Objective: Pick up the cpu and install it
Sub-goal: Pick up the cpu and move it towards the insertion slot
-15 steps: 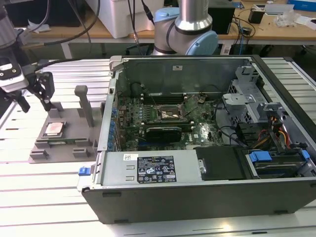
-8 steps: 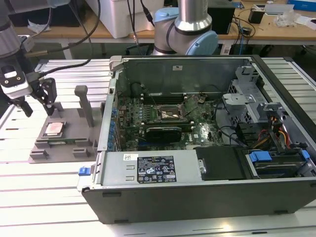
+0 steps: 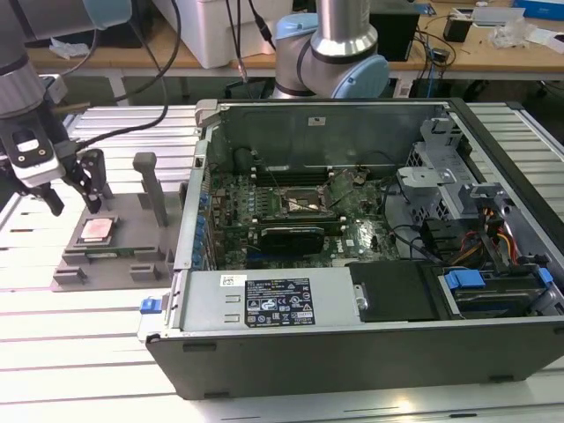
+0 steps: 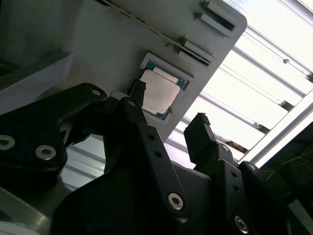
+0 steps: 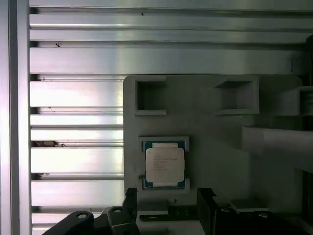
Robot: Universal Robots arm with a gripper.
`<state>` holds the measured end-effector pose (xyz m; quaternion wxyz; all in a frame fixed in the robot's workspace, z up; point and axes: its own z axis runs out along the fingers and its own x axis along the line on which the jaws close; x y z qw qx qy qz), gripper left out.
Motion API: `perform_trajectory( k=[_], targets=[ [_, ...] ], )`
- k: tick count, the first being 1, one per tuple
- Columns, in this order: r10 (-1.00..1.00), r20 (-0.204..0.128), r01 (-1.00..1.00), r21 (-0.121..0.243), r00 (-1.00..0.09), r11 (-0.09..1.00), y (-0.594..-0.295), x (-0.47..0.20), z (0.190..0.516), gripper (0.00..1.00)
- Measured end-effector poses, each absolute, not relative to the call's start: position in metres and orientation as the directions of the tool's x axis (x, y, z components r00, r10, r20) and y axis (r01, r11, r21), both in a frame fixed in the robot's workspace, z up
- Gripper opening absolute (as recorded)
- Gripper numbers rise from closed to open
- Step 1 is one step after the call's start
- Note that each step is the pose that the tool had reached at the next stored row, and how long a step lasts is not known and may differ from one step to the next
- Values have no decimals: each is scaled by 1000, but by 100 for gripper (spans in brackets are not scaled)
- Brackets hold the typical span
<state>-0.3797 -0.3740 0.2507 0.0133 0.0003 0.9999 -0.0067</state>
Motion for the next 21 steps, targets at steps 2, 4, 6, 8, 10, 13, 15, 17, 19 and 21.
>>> perform_trajectory(
  k=[2,4,6,8,10,13,15,17,19,21],
  targets=[
    [0,-27,0,-13,-1000,1000,-372,-379,245,60],
    [0,-27,0,-13,-1000,1000,-371,-379,240,60],
    [-1,-27,0,-13,-1000,1000,-371,-379,236,60],
    [-1,-27,0,-13,-1000,1000,-370,-379,232,60],
    [-1,-27,-1,-13,-1000,1000,-369,-378,225,60],
    [-3,-27,-3,-13,-1000,1000,-368,-378,219,60],
    [-5,-27,-5,-13,-1000,1000,-367,-378,215,60],
    [-6,-27,-6,-13,-1000,1000,-367,-378,211,60],
    [-8,-27,-8,-13,-1000,1000,-366,-378,207,60],
    [-11,-27,-11,-13,-1000,1000,-365,-378,201,60]
  ],
)
